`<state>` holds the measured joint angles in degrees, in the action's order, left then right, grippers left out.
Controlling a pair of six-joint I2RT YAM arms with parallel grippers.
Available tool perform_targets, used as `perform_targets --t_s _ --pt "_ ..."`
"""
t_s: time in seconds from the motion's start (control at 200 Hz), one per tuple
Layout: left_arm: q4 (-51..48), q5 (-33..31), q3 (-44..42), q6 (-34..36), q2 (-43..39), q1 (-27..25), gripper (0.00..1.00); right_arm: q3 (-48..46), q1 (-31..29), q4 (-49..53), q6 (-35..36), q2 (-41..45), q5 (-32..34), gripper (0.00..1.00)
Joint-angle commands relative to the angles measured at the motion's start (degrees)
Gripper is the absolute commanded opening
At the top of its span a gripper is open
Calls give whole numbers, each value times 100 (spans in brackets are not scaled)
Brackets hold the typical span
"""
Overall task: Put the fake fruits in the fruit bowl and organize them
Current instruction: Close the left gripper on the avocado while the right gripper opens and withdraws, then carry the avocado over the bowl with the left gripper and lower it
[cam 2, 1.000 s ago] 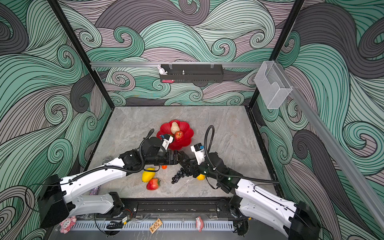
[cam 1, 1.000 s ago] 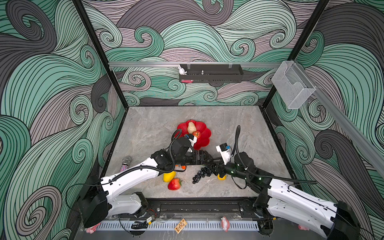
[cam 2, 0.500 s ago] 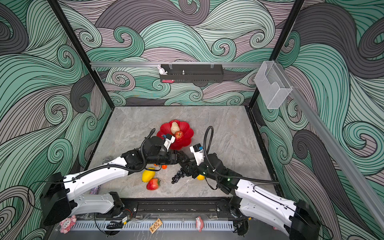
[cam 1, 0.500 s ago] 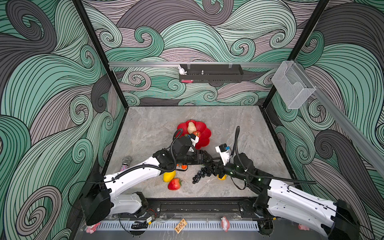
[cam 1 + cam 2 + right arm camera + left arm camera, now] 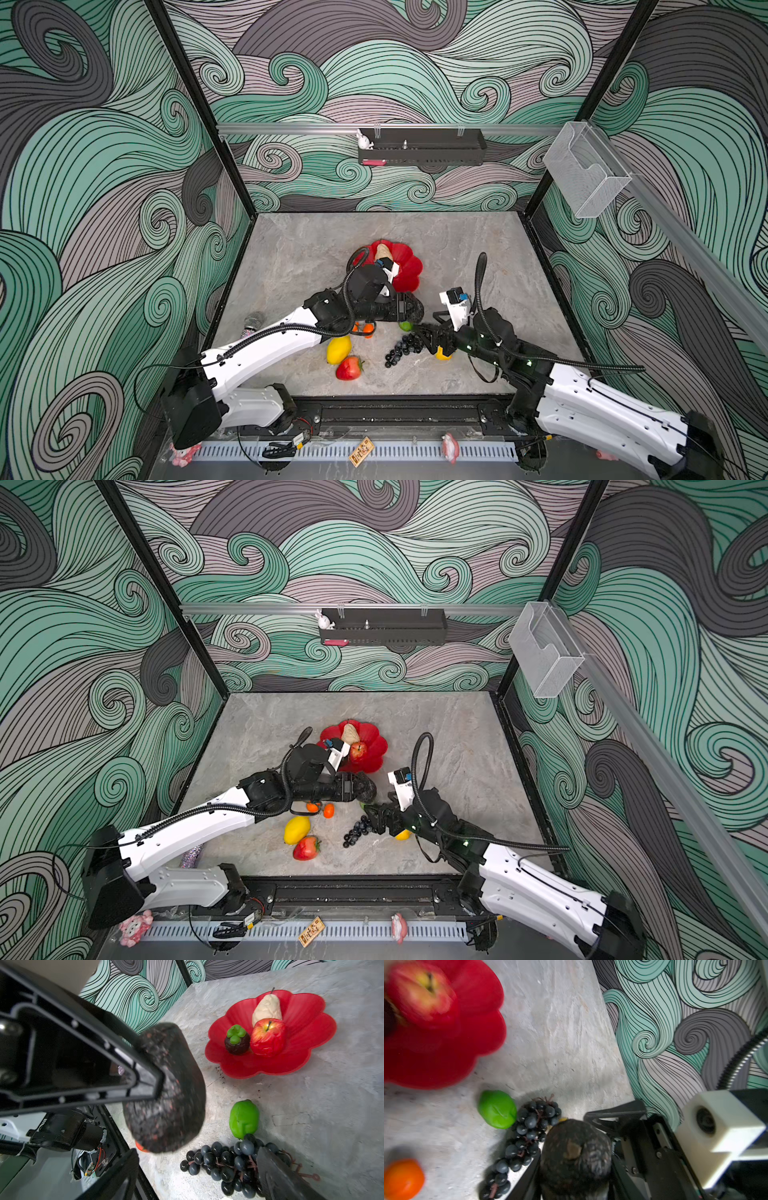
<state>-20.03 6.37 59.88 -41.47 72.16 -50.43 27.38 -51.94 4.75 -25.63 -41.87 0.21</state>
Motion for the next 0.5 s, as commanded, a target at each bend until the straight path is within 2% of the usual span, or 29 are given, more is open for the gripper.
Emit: perform_targets --t_s 0.0,0.11,0.245,0.495 --pt "-1010 -1481 651 1037 32 70 47 228 -9 949 41 355 493 93" --pt "-1541 -2228 1316 1531 489 316 47 199 -9 1405 -86 741 524 93" --pt "-1780 -2755 2003 1898 1238 729 47 83 2 1798 -285 1133 541 93" --pt "-2093 -3136 3157 2017 2678 1417 47 8 1 2177 -642 1391 731 94"
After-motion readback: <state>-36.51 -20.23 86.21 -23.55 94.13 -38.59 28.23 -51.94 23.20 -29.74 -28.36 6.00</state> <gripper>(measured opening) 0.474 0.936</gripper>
